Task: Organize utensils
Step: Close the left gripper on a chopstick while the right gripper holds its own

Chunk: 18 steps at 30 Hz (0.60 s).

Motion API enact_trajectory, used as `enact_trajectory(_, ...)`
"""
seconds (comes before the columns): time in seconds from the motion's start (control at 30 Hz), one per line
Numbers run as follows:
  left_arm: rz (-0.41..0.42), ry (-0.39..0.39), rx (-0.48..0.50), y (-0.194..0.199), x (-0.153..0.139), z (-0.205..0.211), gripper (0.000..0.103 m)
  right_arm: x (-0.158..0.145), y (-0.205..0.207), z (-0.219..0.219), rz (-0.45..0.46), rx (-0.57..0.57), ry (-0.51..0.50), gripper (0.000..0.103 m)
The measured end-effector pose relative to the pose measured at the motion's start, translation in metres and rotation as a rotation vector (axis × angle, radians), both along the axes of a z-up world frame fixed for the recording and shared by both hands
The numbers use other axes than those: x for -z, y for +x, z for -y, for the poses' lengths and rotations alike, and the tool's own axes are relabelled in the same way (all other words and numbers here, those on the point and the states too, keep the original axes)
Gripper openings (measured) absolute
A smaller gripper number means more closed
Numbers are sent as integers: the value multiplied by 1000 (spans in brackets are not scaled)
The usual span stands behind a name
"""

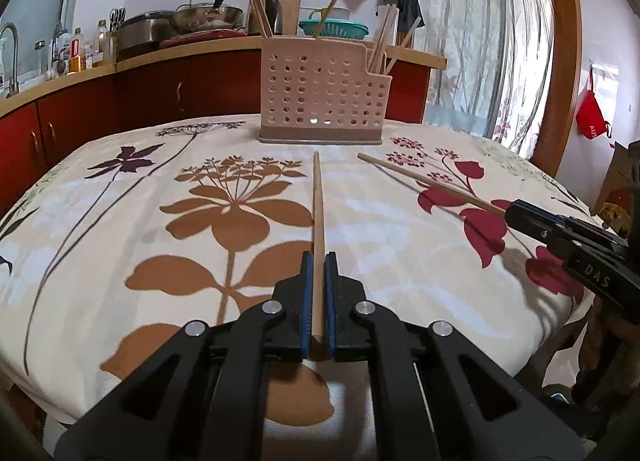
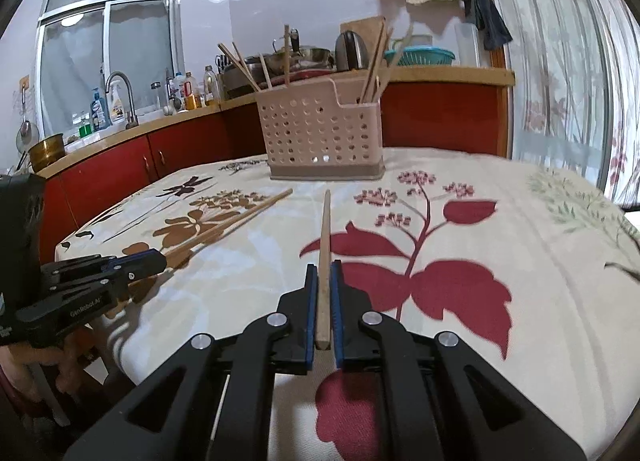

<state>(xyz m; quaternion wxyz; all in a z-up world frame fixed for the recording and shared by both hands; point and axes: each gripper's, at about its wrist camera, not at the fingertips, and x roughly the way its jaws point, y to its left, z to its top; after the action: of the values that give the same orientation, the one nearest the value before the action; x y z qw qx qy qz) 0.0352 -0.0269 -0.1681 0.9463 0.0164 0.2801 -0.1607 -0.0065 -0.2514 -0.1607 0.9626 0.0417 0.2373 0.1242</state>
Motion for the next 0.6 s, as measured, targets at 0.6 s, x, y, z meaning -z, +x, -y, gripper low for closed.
enact_trajectory(0.6,75,-25,30,-3,-73,-17,7,-59,-9,8,107,56,-26,7)
